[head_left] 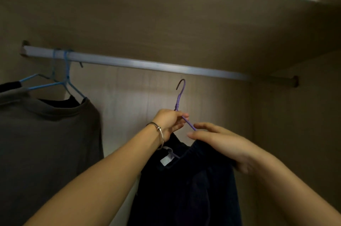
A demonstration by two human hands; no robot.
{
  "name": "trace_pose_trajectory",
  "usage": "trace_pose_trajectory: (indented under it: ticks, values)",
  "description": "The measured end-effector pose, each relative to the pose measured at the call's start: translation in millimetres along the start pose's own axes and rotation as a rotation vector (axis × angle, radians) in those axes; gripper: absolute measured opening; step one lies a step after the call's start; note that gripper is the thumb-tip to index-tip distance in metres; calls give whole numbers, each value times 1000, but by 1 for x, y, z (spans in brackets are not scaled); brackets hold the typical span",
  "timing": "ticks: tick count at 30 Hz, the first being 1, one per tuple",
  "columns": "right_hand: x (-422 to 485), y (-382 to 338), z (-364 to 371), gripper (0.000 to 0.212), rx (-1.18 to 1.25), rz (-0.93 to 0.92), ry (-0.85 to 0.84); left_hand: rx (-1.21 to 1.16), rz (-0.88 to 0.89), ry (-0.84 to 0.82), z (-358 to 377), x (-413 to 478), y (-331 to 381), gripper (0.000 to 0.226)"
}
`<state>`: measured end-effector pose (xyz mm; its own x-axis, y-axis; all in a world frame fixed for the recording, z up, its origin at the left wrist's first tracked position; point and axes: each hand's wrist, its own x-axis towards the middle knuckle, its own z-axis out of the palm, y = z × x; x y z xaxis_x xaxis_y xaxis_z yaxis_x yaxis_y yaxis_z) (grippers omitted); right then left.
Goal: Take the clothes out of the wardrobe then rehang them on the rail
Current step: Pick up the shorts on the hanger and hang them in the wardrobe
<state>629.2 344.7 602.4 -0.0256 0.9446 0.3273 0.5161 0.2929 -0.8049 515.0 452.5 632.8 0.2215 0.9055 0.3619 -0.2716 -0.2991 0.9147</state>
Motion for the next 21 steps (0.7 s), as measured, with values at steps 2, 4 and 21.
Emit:
trace_pose_trajectory:
  ticks: [2,4,21]
  values:
    - [-3,-9,-14,56,13,-30,19,-48,24,-13,16,12,11,27]
    - [0,-22,-28,45,-49,-69,54,-97,44,-35,29,22,24,27]
    - [20,-64,-67,53,-137,-23,272,-255,30,-124,64,78,63,30]
